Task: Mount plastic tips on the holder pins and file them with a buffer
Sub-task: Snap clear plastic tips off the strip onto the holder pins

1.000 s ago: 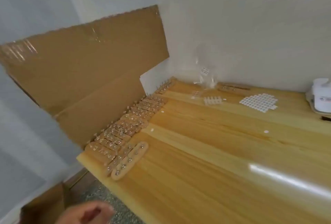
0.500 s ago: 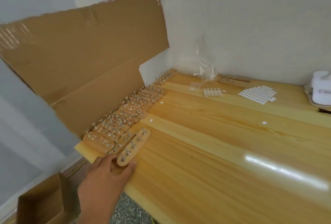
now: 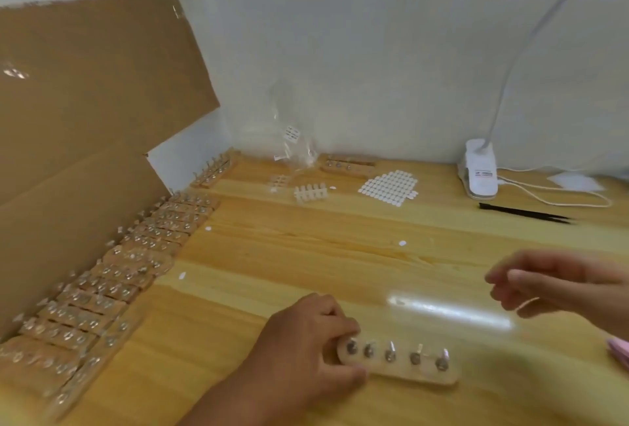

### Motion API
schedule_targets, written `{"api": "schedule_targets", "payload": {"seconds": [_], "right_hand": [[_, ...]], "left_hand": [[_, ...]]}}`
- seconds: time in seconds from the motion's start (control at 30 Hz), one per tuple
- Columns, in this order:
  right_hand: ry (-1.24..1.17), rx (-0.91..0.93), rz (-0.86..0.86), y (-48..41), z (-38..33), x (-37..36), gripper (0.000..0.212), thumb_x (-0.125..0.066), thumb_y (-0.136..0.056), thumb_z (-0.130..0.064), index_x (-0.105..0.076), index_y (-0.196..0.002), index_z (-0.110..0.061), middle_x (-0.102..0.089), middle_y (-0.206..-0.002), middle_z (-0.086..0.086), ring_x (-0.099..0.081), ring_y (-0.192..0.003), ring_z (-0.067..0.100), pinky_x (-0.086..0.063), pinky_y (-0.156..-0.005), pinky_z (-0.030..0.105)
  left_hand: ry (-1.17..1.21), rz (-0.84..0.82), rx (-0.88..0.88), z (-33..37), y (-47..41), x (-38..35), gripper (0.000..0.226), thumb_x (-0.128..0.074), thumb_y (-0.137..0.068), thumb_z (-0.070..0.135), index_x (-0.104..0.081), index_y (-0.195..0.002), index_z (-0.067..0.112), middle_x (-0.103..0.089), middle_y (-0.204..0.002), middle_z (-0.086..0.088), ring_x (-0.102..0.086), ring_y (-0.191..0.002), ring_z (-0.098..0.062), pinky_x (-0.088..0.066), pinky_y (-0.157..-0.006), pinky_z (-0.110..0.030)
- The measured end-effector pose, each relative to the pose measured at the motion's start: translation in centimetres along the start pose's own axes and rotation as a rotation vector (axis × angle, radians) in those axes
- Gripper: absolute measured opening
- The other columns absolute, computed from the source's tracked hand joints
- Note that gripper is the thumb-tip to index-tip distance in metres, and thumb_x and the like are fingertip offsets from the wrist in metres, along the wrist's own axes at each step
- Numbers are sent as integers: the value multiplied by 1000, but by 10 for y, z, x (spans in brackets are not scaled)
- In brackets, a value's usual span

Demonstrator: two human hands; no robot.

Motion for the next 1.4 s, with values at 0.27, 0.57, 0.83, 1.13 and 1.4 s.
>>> {"api": "schedule_targets", "payload": {"seconds": [0.27, 0.57, 0.83, 1.13, 1.4], "right_hand": [[782, 389, 20, -153, -93, -64, 25, -64, -97, -34, -66, -122, -29, -67, -124, -9, -62, -112, 8, -49, -94, 25], [1138, 238, -231, -304, -101, -146, 47, -61, -98, -43, -61, -125, -5, -61, -127, 11, -58, -119, 29, -47, -102, 41], [1182, 275, -225, -316, -99, -145, 40, -64, -97, -42, -65, -116, -6, -67, -116, 10, -62, -105, 27, -50, -85, 35], [1135, 405, -62, -270, -123, -116, 56, -56, -100, -45, -51, -144, -10, -54, -144, 9, -50, -132, 27, -39, -103, 33], [1066, 188, 22, -116, -47, -38, 51, -62, -84, -59, -64, -123, -26, -62, -104, -14, -56, -93, 9, -48, -82, 29]], "left_hand": [[129, 53, -104, 2, -50, 0, 51, -77, -69, 49, -70, -116, 34, -56, -103, 19, -49, -103, 5, -41, -92, -13], [191, 112, -132, -12, -57, 5, 48, -82, -65, 40, -73, -111, 33, -60, -101, 15, -50, -101, 3, -43, -92, -19], [142, 153, -172, -11, -55, 5, 47, -82, -63, 41, -73, -108, 32, -59, -96, 15, -52, -96, 0, -44, -86, -17], [136, 138, -152, -9, -53, 8, 46, -81, -66, 43, -74, -110, 29, -60, -97, 14, -52, -96, -2, -46, -86, -23], [59, 35, -218, 25, -47, -7, 39, -73, -68, 53, -75, -100, 30, -58, -93, 17, -51, -93, 0, -48, -80, -29]]}}
Point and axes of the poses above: each hand's wrist, its own y-axis away from the middle knuckle, its own x-axis out of the back of the hand, z = x × y, the point moved 6 cm from there along -y, towards the middle knuckle
